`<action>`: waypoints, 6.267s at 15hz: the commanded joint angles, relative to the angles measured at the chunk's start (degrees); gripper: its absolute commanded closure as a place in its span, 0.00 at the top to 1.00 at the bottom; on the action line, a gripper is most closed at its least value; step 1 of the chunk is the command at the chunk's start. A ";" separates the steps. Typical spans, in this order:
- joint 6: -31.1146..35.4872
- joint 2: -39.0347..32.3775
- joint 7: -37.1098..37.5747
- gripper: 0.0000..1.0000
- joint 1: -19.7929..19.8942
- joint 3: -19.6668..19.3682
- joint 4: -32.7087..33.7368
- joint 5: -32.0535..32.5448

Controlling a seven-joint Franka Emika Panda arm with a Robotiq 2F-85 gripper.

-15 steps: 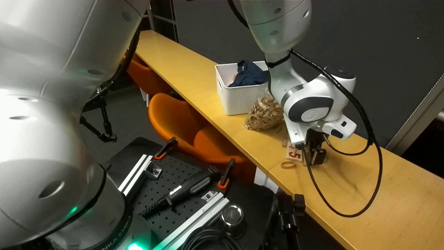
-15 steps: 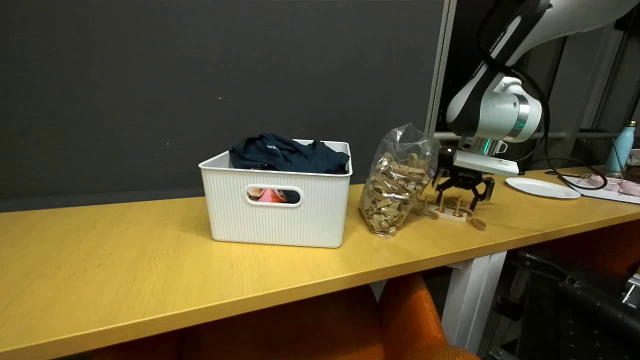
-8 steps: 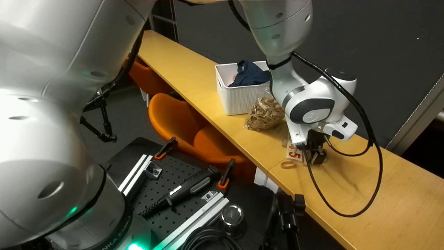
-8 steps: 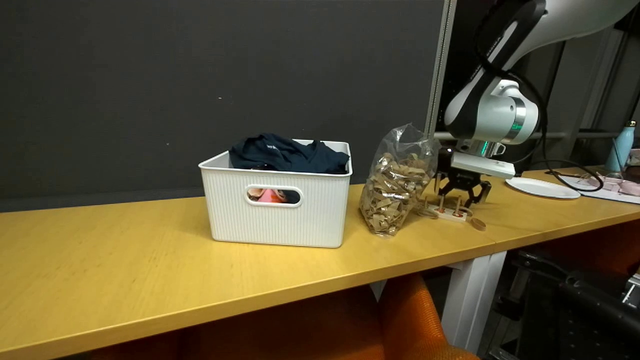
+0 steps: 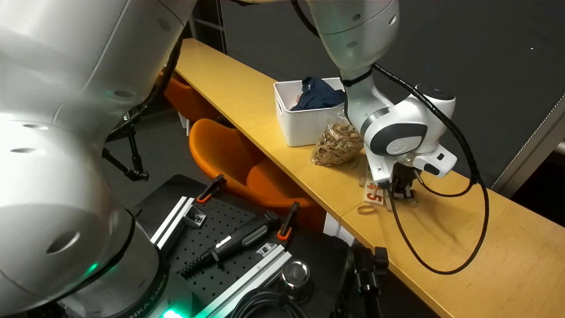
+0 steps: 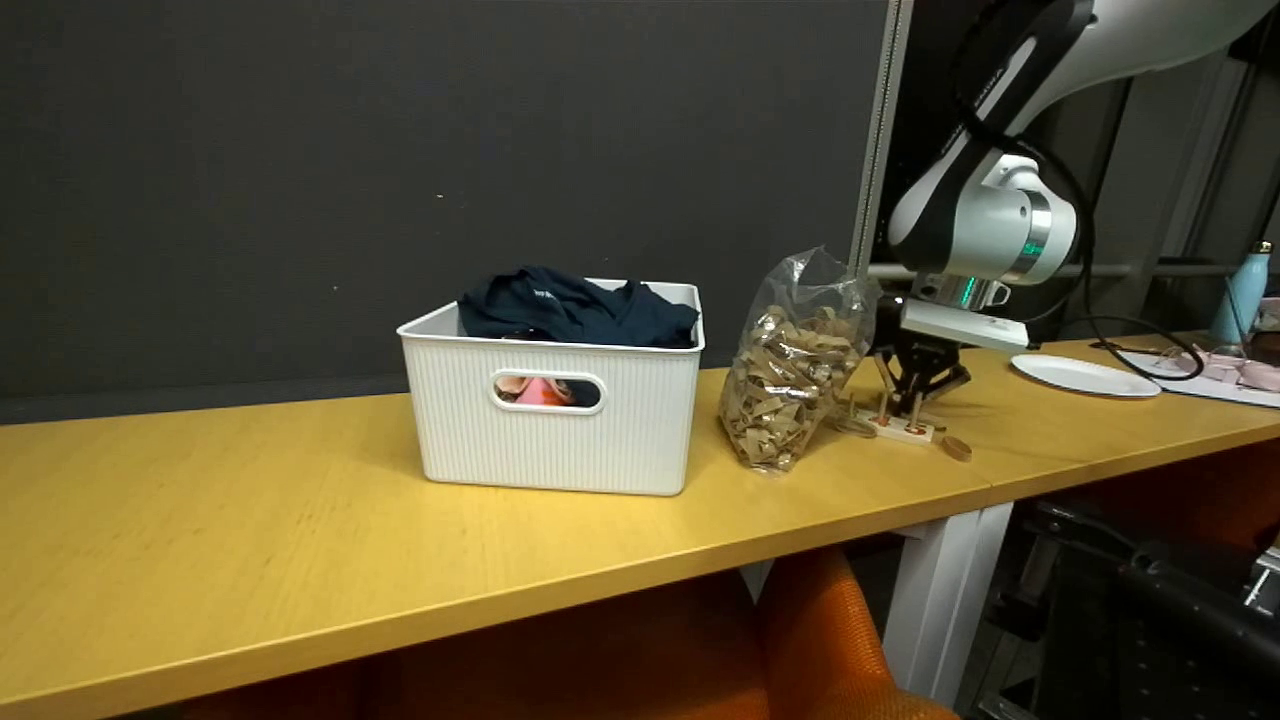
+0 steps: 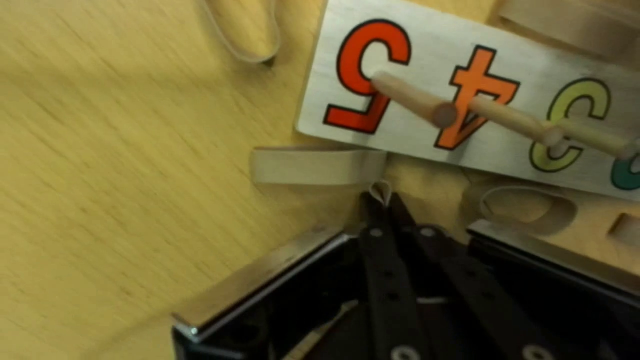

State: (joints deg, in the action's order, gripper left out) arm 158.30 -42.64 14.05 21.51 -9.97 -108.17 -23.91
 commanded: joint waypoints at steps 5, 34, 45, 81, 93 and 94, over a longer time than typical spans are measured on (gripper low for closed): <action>0.93 3.09 -0.99 0.01 2.62 0.83 -1.77 -1.02; -0.22 -3.53 -2.41 0.58 5.46 0.72 8.16 0.59; -2.87 -6.15 -2.34 0.24 4.14 1.44 12.39 0.93; 12.42 32.82 1.62 0.01 -12.68 -6.20 -19.17 14.72; 4.35 32.00 6.68 0.01 -22.27 -5.01 -17.69 17.52; 3.79 31.50 6.99 0.01 -20.52 -3.27 -17.20 17.90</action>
State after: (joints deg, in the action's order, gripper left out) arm 164.91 -10.40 19.83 -0.52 -14.76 -127.09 -7.05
